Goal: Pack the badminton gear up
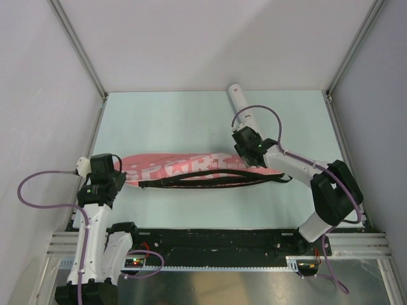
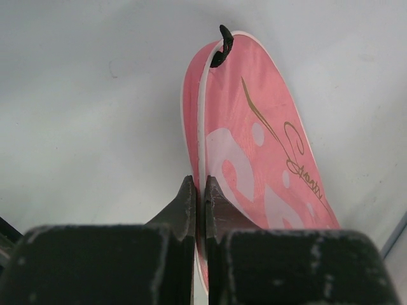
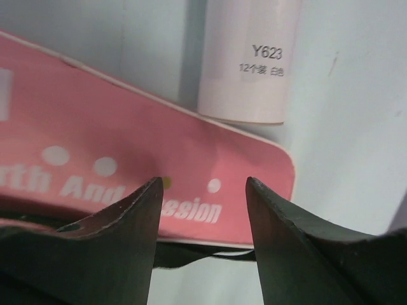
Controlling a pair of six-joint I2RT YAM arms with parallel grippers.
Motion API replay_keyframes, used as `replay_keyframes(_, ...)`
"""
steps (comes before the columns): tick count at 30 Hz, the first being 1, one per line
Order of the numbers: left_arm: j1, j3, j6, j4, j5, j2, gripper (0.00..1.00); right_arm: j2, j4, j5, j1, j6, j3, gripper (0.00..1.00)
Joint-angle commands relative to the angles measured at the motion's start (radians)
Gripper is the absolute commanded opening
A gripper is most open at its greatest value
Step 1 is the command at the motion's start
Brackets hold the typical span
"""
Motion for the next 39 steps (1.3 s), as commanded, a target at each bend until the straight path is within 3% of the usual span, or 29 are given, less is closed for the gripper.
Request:
replay_keyframes(1, 0.005, 0.051, -0.044, -0.011, 0.028, -0.007, 0.0, -0.115, -0.154, -0.135, 0.004, 0.215, 0.07, 0.6)
replay_keyframes(5, 0.005, 0.06, -0.082, -0.029, 0.048, -0.005, 0.0, -0.246, -0.119, -0.215, 0.04, 0.327, 0.055, 0.61)
replay_keyframes(9, 0.005, 0.072, -0.113, -0.048, 0.065, -0.005, 0.0, -0.345, -0.035, -0.199, 0.118, 0.429, 0.022, 0.61)
replay_keyframes(15, 0.005, 0.078, -0.148, -0.073, 0.078, -0.013, 0.0, -0.4, 0.37, -0.201, 0.337, 0.521, -0.148, 0.6)
replay_keyframes(19, 0.006, 0.09, -0.159, -0.099, 0.102, 0.003, 0.0, -0.338, 0.674, -0.216, 0.47, 0.561, -0.235, 0.59)
replay_keyframes(29, 0.006, 0.09, -0.196, -0.124, 0.127, -0.009, 0.0, -0.071, 1.142, -0.183, 0.707, 0.533, -0.248, 0.56)
replay_keyframes(34, 0.008, 0.114, -0.199, -0.149, 0.11, -0.009, 0.0, 0.041, 1.302, -0.092, 0.749, 0.546, -0.245, 0.56)
replay_keyframes(39, 0.01, 0.116, -0.215, -0.159, 0.152, -0.014, 0.0, 0.155, 1.495, -0.123, 0.754, 0.498, -0.244, 0.53)
